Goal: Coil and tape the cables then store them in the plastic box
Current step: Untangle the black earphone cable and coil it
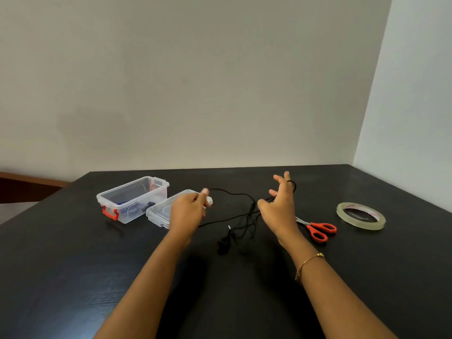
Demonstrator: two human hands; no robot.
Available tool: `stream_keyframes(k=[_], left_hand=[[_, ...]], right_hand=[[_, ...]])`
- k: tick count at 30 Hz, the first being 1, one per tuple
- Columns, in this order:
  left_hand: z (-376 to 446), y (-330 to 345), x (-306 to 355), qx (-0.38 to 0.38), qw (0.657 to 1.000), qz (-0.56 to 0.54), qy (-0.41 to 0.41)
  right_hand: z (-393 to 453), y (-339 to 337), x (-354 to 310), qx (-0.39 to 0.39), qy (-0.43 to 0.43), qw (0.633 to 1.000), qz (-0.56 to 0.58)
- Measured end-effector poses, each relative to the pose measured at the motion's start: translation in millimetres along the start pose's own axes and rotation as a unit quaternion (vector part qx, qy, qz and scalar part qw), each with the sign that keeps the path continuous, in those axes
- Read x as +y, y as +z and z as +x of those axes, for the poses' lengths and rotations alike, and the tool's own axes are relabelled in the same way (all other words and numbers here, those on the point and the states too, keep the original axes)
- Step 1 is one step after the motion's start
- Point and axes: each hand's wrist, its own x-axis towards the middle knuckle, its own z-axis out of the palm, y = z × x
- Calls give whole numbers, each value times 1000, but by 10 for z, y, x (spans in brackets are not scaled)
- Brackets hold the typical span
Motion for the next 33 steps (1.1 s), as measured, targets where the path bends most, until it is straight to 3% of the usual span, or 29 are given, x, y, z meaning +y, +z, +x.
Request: stream_keyframes(k=[2,4,6,8,9,11,13,15,19,24,27,30,33], left_hand=[[60,-55,29,-3,955,-280,-102],[82,-85,40,-19,885,-450,-123],[85,-70,23,-5,836,-537,-111],[71,-62,24,26,813,-573,-94],[68,-66,27,36,822,-562,-79],[87,-53,6,48,879,-474,-25],[114,-36,-56,64,943,-327,24],[139,-37,-134,66,970,-227,61],[161,-53,-218,47,971,-233,32],[183,-2,-223,57,976,-207,28],[132,57,-227,34,986,-158,50],[45,134,-156,-33,979,-200,18],[12,157,-85,-22,968,-250,-25]], right_hand=[[35,-45,23,7,20,1000,13],[62,-68,60,3,31,999,-8],[82,-73,95,-6,49,995,-84],[86,-70,123,-47,46,972,-227],[85,-63,144,-72,29,951,-300],[68,-56,194,-100,-18,906,-410],[61,-71,248,-102,-37,873,-475],[80,-116,288,-100,-12,863,-496],[126,-197,356,-134,76,899,-409],[112,-168,249,-48,5,930,-364],[97,-177,180,-24,-63,925,-375],[58,-140,161,-154,-67,920,-354],[28,-86,149,-288,-12,874,-392]])
